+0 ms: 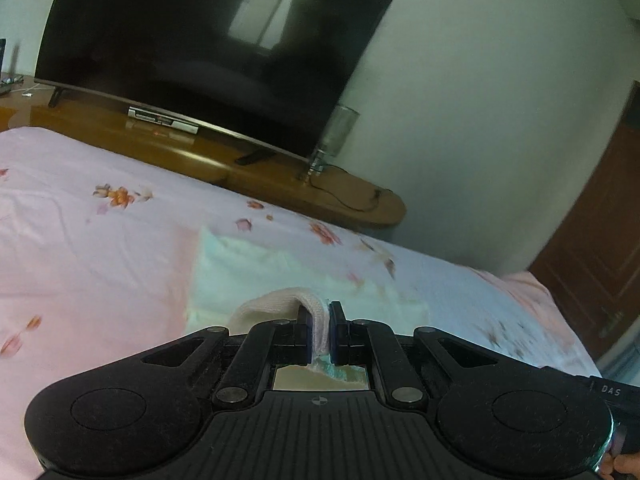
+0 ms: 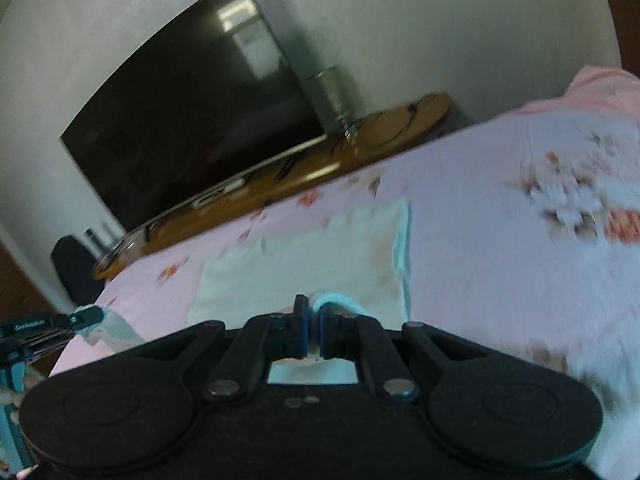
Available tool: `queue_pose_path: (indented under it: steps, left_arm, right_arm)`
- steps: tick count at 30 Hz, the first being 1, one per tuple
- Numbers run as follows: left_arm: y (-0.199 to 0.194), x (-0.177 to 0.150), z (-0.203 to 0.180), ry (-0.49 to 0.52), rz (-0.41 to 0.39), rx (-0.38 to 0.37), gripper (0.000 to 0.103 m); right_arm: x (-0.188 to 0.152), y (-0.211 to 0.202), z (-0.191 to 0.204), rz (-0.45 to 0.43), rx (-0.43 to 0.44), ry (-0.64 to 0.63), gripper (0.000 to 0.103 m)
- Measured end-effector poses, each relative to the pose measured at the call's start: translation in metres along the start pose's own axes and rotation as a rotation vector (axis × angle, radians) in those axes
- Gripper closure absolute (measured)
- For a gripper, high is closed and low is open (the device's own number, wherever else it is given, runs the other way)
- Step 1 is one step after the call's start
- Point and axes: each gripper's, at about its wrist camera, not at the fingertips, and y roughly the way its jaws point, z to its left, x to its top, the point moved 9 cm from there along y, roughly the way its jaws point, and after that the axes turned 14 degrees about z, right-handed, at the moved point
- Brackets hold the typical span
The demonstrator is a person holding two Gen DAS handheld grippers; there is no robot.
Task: Fold small clothes
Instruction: 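Lift the hem with both grippers and fold it over toward the collar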
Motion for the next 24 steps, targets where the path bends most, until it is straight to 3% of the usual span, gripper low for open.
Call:
queue_pose_path:
  steps: [6, 12, 15, 19, 21, 23, 24]
  left_arm:
    - [0.095, 0.047, 0.025, -0.043, 0.013, 0.017, 0.096]
    - [0.171, 0.074, 0.049, -0.080, 0.049, 0.034, 0.096]
    - [0.201, 0.079, 0.057, -0.084, 0.119, 0.051, 0.095]
    - [0.227, 0.075, 0.069, -0.150, 0.212, 0.075, 0.092]
    - [0.227, 0.081, 0.073, -0.216, 0.211, 0.047, 0.073]
    - [0.220, 0.097, 0.072, -0.224, 0.150, 0.059, 0.039]
    - [0.214, 0.104, 0.070, -0.199, 0.110, 0.082, 0.033]
  right_arm:
    - [0.062, 0.092, -0.019, -0.023, -0.098, 0.003, 0.097]
    - [0.095, 0.172, -0.039, 0.004, -0.193, 0.003, 0.097]
    - [0.107, 0.200, -0.052, 0.030, -0.218, 0.030, 0.097]
    - [0.105, 0.233, -0.070, 0.130, -0.228, 0.082, 0.096]
    - [0.104, 0.239, -0.079, 0.148, -0.222, 0.141, 0.080]
    - [0.111, 0.239, -0.084, 0.112, -0.209, 0.170, 0.078]
    - [0.115, 0.238, -0.086, 0.100, -0.221, 0.168, 0.074]
